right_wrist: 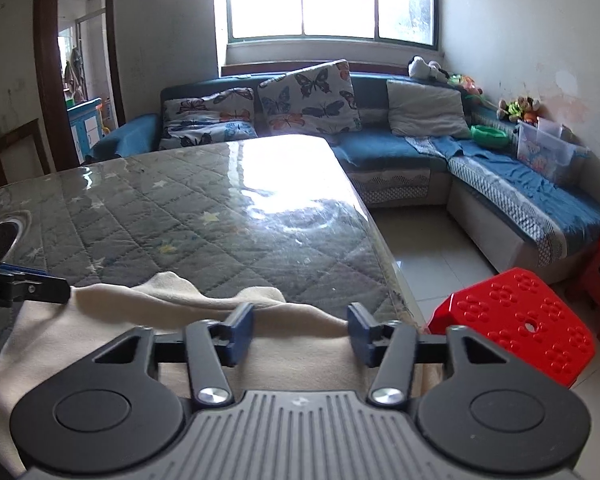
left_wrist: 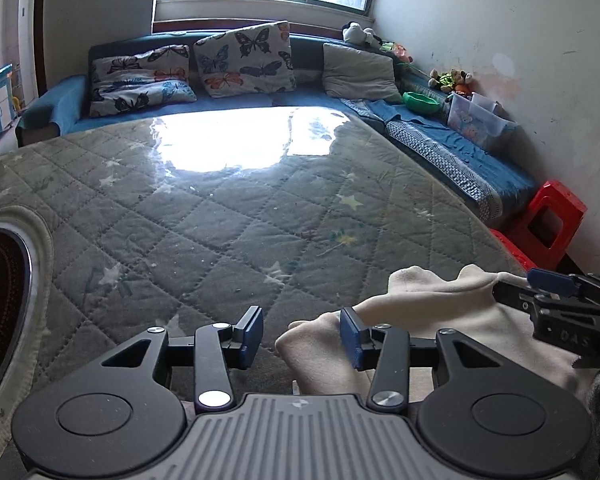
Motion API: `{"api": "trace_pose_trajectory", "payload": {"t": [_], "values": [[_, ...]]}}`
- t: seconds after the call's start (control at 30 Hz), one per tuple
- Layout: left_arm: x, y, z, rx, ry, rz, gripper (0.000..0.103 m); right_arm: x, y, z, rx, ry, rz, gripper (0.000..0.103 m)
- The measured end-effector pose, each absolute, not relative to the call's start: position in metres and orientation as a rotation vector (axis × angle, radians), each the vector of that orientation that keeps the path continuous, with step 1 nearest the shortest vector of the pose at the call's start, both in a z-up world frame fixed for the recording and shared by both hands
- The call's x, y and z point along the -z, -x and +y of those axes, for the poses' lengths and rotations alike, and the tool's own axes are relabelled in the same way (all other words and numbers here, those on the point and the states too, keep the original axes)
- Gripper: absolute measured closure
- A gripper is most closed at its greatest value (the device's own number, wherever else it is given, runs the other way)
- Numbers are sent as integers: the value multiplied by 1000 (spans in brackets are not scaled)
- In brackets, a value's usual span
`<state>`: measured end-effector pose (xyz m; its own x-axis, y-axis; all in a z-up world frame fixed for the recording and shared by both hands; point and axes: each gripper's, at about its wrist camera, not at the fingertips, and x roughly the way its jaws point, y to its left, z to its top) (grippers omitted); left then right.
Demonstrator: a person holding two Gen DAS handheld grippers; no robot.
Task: Fold clothes
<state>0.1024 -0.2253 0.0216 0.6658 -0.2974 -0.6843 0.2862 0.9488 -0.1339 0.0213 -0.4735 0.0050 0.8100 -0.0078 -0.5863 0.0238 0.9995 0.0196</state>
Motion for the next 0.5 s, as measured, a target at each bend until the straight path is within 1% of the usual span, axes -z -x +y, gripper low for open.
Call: {"api": "trace_pose_trajectory", "payload": {"t": [0.03,0.1,0.17,0.23,0.27,0.33,0.37,0.4,0.5], "values": [[-22,-100,-225,329,12,771,53,-7,-18,-471,8,-20,623,39],[-23,-95,-225,330,11,770,51,-9,-11,-465,-9,-11,618,28],[-24,-89,-225,336,7,770,50,-10,-3,-459,-23,-6,618,27],[-25,-80,-224,342,2,763,46,-10,6,-454,-33,-9,620,21],[-26,-75,-223,347,-3,757,46,-11,11,-452,-36,-10,620,15],[-26,-64,-221,362,-19,748,44,-11,21,-448,-40,-16,618,15],[-26,-58,-221,368,-28,743,41,-11,27,-447,-43,-20,616,14],[-25,-52,-220,372,-37,740,39,-11,34,-445,-46,-24,614,10],[-21,-37,-220,383,-59,738,39,-9,48,-439,-52,-25,626,8]]}}
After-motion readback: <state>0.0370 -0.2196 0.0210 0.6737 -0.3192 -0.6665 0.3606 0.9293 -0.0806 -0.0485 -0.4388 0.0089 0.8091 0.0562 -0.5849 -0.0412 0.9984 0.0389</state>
